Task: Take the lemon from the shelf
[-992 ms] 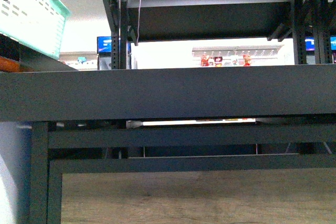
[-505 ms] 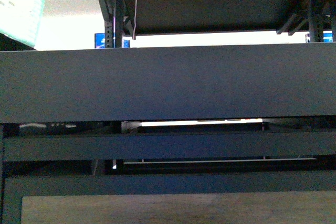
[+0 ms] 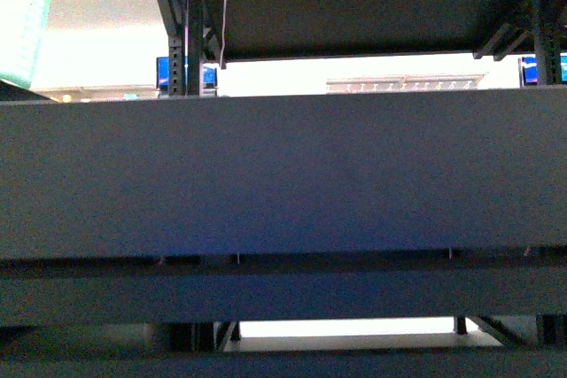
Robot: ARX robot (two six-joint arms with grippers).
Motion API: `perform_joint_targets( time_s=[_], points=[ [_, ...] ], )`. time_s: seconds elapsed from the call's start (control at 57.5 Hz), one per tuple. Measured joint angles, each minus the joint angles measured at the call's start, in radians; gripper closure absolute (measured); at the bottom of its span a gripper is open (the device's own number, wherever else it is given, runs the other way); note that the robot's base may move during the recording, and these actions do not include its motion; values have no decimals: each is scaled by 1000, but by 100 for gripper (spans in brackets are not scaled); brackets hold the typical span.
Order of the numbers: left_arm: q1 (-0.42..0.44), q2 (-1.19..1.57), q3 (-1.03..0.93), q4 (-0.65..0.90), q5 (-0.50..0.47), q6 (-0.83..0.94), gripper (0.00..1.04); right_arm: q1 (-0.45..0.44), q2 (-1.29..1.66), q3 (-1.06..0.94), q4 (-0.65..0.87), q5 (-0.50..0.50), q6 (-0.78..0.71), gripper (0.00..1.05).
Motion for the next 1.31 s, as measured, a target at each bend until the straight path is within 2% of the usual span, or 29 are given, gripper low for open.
perform_joint_targets(
  time_s=[1.305],
  points=[
    [0,0,0,0,0,0,8,0,0,0,0,0,0,7]
  ],
)
